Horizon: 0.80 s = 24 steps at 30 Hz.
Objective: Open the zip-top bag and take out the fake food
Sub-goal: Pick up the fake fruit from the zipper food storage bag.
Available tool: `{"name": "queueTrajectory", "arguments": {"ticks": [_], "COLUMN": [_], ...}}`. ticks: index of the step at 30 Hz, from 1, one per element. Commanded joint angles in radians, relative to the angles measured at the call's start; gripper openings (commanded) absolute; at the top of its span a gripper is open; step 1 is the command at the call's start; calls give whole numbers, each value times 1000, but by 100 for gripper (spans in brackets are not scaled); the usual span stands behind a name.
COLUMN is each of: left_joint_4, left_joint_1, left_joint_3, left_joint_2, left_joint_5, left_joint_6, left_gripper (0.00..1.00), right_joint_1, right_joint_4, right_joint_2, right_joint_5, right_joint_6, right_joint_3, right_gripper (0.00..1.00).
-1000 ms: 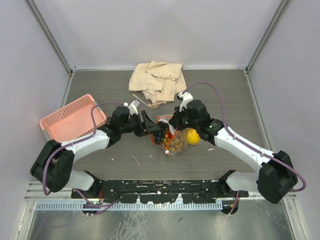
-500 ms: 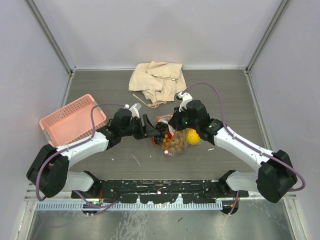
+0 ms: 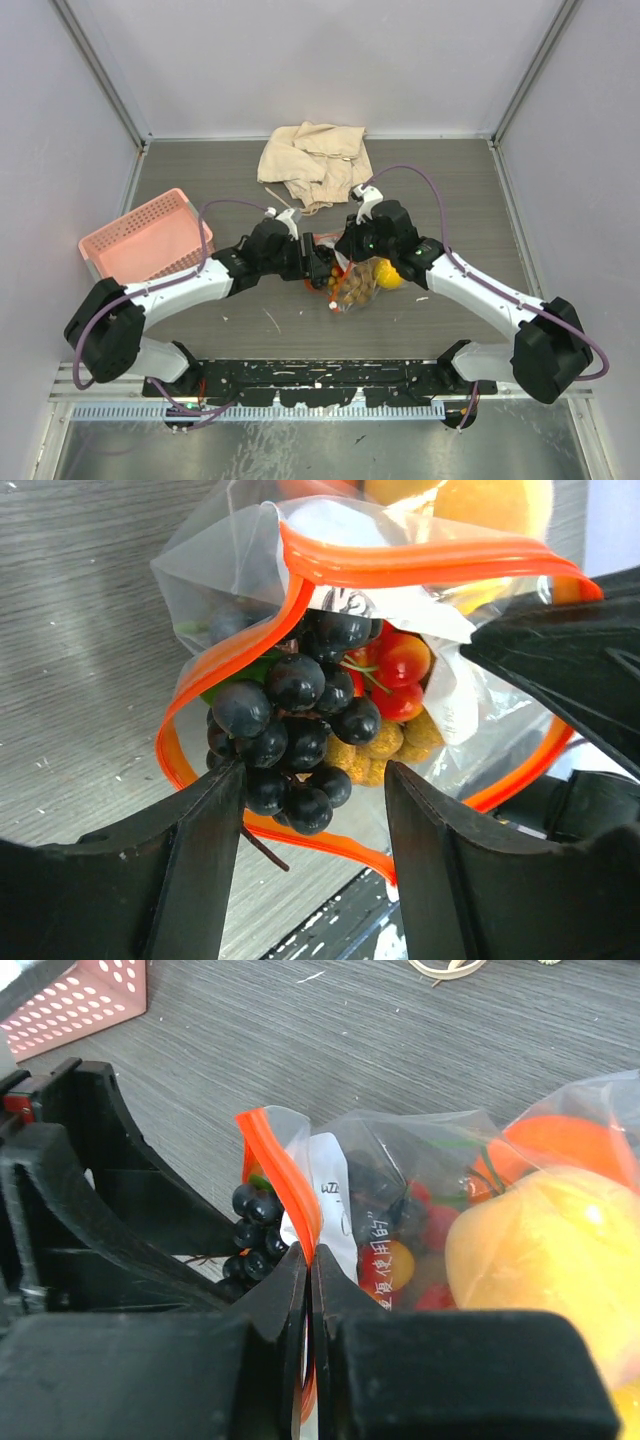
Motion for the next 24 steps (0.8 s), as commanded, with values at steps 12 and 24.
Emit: {"name": "queueTrajectory", "arguments": {"ticks": [12, 24], "left_joint_4": [-89, -65], "left_joint_1": [-95, -108], "left_joint_3": [100, 126], "left_joint_2": [108, 165], "left_joint_5": [-217, -258], "left_joint_6": [44, 48], "left_gripper": [58, 30], "right_joint_1": [20, 26], "right_joint_4": [92, 87], "right_joint_2": [3, -11], "right_joint_5": [-21, -19], "right_joint_6": [27, 29], "right_joint_3": [3, -16], "right_gripper": [9, 10]}}
